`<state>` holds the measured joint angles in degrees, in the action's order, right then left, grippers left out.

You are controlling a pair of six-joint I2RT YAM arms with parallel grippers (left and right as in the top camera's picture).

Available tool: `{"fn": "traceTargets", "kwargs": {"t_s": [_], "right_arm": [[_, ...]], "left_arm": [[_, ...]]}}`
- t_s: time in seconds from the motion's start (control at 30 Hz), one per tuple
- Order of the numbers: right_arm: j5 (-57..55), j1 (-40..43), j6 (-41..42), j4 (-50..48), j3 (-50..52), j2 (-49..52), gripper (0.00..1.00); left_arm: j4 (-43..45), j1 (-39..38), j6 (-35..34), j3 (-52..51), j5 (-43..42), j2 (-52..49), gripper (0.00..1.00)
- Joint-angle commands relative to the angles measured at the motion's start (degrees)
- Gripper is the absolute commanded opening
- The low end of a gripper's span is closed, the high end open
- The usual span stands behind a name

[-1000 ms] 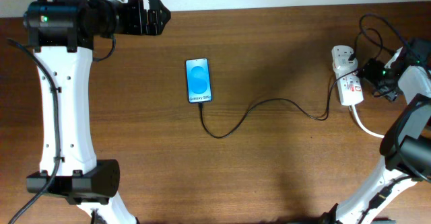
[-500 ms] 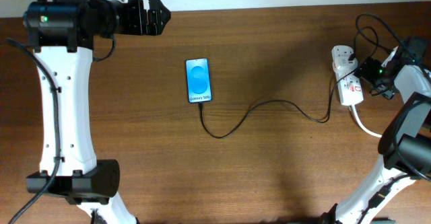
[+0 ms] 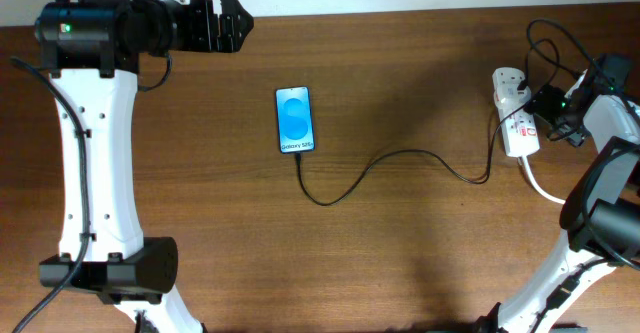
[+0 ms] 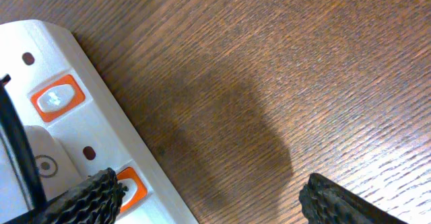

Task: Plug charger to phone and switch on socket

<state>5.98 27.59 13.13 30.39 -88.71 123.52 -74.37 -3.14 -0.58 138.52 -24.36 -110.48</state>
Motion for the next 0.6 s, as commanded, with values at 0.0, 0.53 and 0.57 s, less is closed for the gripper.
{"fn": "traceTargets", "kwargs": {"t_s": [0.0, 0.53, 0.57], "right_arm": [[2.4, -2.6, -0.7, 1.5, 0.0, 0.6, 0.9], [2.4, -2.6, -0.9, 3.8, 0.0, 0.6, 0.9], [2.4, -2.6, -0.9, 3.9, 0.0, 0.6, 0.89]], "left_arm": [[0.1, 0.2, 0.4, 0.7, 0.4, 0.8, 0.99], [0.1, 0.2, 0.4, 0.7, 0.4, 0.8, 0.99], [0.1, 0.2, 0.4, 0.7, 0.4, 0.8, 0.99]]}}
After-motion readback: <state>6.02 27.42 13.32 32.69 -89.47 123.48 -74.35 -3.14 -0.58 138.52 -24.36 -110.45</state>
